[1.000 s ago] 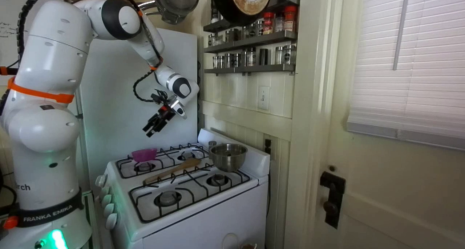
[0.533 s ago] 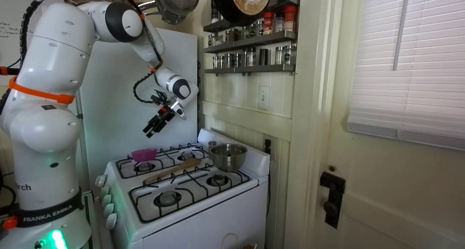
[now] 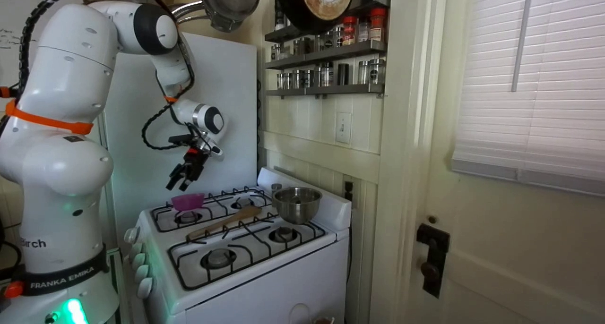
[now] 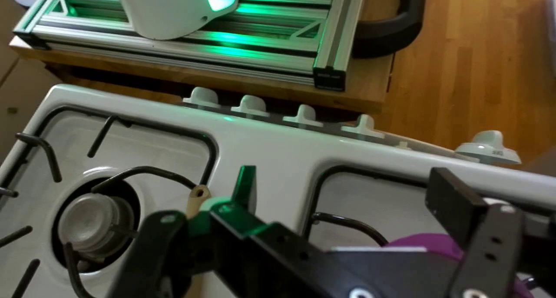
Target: Put the purple bowl and the spice bottle into the metal bowl
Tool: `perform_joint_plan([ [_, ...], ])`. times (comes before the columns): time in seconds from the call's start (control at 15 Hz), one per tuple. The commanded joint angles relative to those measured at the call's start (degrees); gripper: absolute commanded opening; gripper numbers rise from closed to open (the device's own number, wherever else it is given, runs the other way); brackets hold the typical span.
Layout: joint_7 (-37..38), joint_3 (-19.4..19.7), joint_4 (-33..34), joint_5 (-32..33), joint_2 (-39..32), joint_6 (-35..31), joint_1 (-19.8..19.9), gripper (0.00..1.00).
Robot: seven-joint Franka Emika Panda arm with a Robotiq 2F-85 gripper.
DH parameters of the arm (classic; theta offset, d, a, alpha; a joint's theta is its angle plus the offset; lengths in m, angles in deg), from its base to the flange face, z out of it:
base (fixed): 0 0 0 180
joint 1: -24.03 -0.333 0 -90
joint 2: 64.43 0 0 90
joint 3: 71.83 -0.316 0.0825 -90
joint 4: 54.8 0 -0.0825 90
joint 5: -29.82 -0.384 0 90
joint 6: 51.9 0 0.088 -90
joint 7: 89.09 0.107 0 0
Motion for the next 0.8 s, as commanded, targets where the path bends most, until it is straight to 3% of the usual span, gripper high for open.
perform_joint_plan([
  [0.0, -1.0, 0.0, -5.5, 1.4, 3.1, -8.8, -0.1, 1.0],
  [0.33, -0.2, 0.7, -8.4, -2.4, 5.6, -20.7, 2.1, 1.0],
  [0.73, -3.7, 0.8, -7.0, -0.9, 4.2, -21.0, 3.6, 1.0],
])
